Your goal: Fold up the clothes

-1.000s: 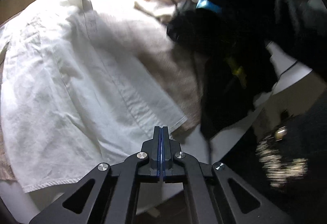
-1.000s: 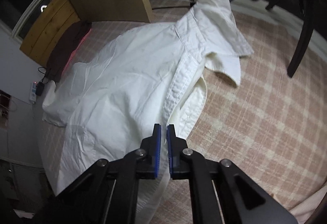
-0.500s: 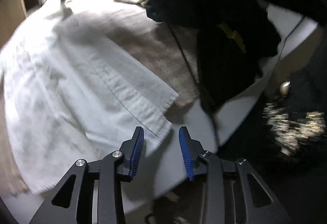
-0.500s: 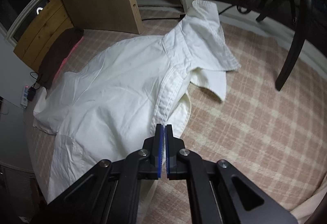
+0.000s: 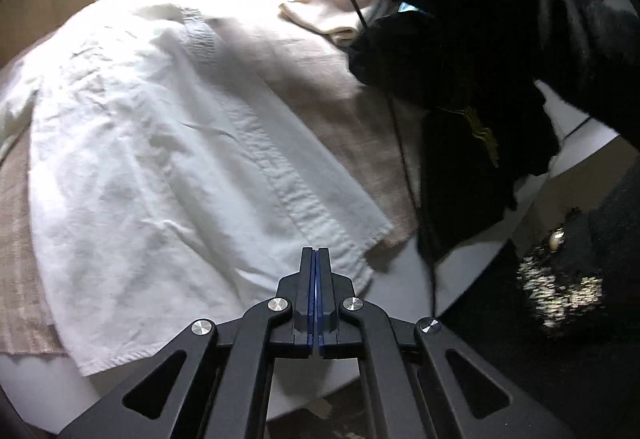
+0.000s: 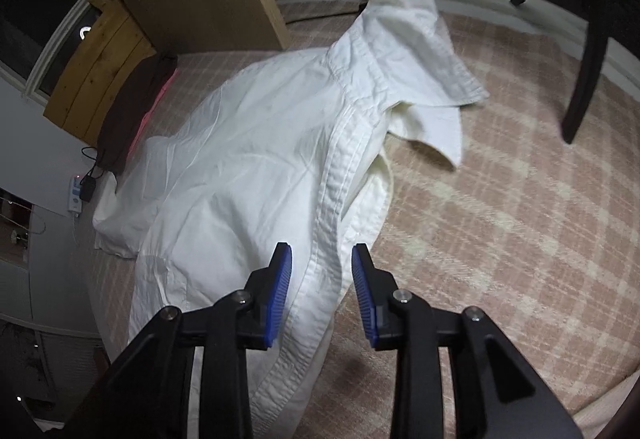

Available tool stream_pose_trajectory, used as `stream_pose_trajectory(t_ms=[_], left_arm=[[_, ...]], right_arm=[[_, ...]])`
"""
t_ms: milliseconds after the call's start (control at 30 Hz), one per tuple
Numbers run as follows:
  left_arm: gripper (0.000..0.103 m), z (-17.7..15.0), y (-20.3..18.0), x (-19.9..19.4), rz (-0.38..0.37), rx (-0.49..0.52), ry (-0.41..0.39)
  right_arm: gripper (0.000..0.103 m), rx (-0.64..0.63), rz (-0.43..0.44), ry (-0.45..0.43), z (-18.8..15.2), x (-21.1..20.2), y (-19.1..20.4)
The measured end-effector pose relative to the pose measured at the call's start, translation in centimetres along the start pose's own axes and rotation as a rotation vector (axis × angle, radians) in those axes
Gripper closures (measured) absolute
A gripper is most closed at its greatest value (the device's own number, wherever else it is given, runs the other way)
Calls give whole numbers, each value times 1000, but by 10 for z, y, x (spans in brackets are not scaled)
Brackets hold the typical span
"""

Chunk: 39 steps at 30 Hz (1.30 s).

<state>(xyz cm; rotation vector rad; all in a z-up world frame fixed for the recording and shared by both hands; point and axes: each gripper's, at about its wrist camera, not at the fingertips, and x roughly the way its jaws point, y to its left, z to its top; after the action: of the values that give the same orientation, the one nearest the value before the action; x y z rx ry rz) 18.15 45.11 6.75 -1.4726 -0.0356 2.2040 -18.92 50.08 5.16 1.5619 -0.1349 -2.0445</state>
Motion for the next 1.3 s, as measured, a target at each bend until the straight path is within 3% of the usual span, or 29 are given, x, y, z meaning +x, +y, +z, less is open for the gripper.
stream_pose_trajectory(t_ms=[33,67,100,133,167,200,233,300,367,433,467,500,533,600,700,967,1067,1300], left_arm=[[103,-2,-1,0,-2,6,5],[103,-3,-3,-1,-4,13,10],[103,-5,-4,-1,-6,19,16],[93,-7,-11,2,-2,39,39],[81,-10,-17,6,3,60,62],[44,-12,-23,10,8,80,85],[24,-15,-28,14,51,96,101],[29,-15,-41,19,67,162,86],[45,-15,-44,21,77,183,69],[71,-15,-37,20,90,155,55],[77,-15,-33,16,99,137,38],[95,-14,-26,12,96,113,40],[103,-14,-19,8,94,89,42],[103,-18,-4,-2,27,28,58],[103,-23,0,-21,41,32,43],[103,-6,-11,-56,-64,12,-84],[103,-4,-7,-44,2,46,-54],[103,-15,-9,-32,-57,40,-7]], right_arm=[[72,-11,-16,2,0,5,3],[81,-30,-38,-5,-1,7,7],[99,-53,-55,-8,-2,9,11],[100,-67,-63,-6,-3,10,13],[100,-69,-63,-9,-3,9,14],[100,-70,-63,-12,-3,8,14],[100,-72,-63,-17,-3,6,15],[100,-65,-70,-26,-1,4,15],[100,-60,-72,-26,1,4,15],[100,-57,-76,-24,2,4,16],[100,-61,-80,-23,1,4,16],[100,-64,-86,-23,1,5,17],[100,-66,-93,-25,0,4,18],[100,-67,-94,-35,1,1,18],[100,-70,-90,-54,2,-6,19],[101,-55,-92,-153,14,-39,18],[101,-51,-102,-163,19,-42,14],[101,-42,-147,-116,16,-14,6]])
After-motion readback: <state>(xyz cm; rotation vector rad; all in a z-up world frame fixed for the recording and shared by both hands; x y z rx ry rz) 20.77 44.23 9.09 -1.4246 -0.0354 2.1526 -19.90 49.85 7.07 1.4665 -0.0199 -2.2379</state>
